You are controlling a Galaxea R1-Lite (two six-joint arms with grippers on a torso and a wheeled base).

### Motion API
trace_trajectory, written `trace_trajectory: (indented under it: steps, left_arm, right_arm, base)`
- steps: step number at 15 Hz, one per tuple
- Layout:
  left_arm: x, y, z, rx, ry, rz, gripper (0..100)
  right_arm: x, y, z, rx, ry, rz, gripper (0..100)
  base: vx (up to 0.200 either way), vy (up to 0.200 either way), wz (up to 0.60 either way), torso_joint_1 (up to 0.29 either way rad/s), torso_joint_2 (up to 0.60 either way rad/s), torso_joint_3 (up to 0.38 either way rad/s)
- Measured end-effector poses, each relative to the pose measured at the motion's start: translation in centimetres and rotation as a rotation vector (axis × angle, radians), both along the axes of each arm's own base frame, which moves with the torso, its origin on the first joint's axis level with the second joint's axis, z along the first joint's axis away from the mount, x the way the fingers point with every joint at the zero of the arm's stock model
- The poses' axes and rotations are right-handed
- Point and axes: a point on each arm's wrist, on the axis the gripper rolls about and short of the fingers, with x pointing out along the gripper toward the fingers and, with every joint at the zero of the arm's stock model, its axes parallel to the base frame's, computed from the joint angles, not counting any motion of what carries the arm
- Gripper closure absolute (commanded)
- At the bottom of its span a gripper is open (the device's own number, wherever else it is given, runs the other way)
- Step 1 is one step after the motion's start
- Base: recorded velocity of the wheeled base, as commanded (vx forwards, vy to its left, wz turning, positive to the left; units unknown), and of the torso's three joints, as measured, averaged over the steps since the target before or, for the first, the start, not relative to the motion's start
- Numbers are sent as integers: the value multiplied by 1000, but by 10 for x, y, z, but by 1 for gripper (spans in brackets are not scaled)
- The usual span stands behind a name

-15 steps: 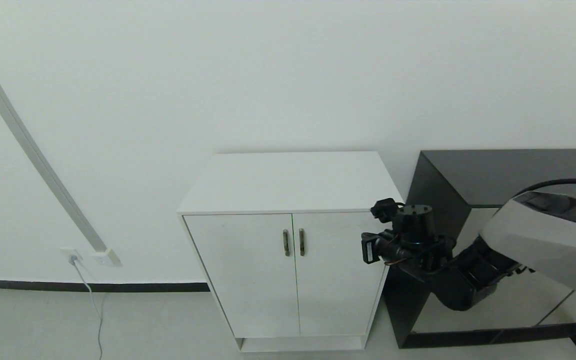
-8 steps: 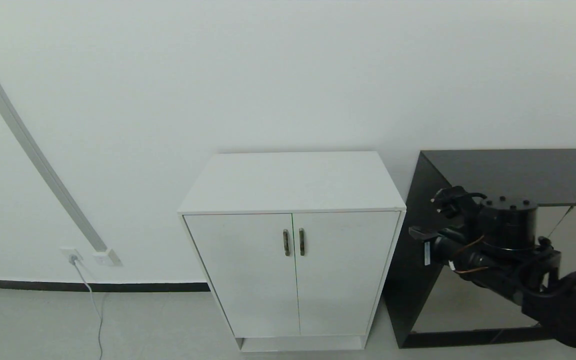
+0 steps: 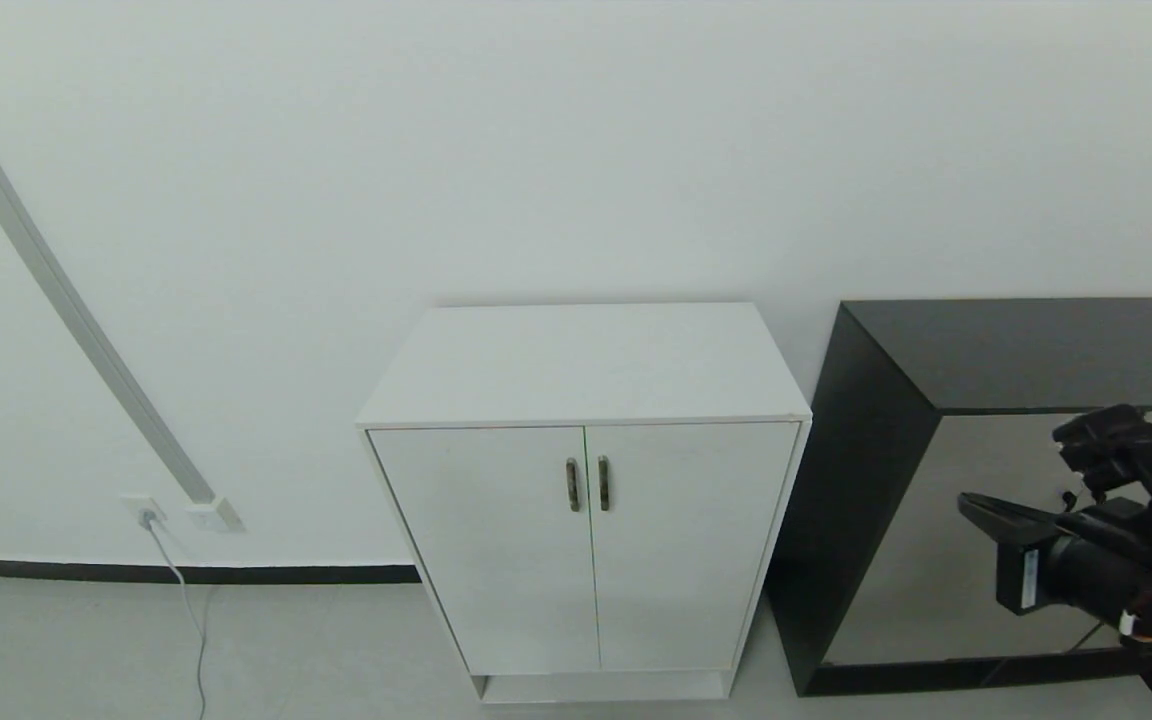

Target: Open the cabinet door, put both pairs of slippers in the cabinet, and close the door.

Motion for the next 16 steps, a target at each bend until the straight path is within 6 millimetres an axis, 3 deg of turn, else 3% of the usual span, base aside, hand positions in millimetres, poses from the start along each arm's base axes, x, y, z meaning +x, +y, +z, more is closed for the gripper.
trace_trajectory:
  steps: [6,16]
  left_arm:
    - [0,0,0,2,0,-1,100]
    - [0,0,0,2,0,-1,100]
  right_arm:
    - [-57,-31,-3,-1,16,-73,100]
    - [-153,-57,-25,4,73,-42,100]
  base:
    - [0,0,0,0,0,0]
    - [0,0,0,0,0,0]
